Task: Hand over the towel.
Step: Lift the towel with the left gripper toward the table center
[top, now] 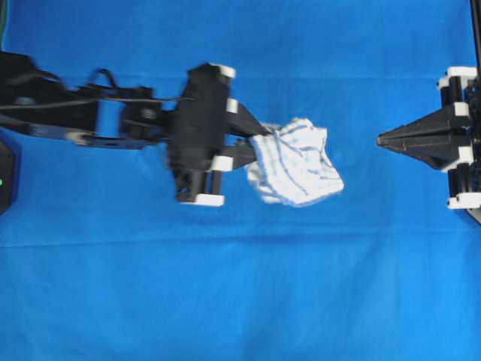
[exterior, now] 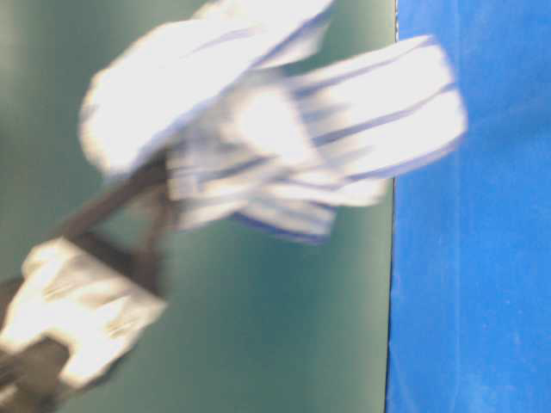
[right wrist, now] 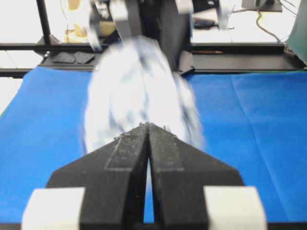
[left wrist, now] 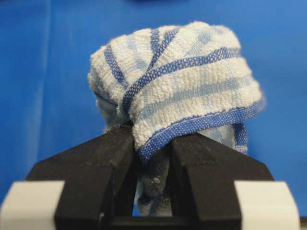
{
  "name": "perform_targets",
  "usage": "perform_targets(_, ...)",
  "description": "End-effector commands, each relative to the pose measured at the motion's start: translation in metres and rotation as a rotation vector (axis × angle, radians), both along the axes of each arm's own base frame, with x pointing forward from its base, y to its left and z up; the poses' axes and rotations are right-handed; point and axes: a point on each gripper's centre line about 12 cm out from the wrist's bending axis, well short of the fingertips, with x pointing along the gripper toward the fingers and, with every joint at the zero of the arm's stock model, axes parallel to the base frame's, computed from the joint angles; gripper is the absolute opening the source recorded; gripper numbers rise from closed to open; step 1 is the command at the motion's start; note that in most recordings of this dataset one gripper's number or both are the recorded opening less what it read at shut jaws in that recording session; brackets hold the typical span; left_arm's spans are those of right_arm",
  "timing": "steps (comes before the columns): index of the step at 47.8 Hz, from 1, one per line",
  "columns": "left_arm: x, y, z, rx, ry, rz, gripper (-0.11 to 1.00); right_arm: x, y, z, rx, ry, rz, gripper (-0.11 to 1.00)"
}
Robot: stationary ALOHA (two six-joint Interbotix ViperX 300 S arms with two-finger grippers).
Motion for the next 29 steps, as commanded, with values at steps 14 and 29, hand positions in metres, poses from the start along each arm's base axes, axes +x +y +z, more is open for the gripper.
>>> perform_targets(14,-0.038,-0.007,0.032,-0.027,-0.125,-0.013,0.12,0.003,0.0,0.009,0.0,-0.02,-0.002,0.0)
perform_targets(29,-0.038,-0.007,0.031,-0.022,-0.122,-0.015,0.12,0.01,0.0,0.011,0.035,-0.016,-0.002,0.0)
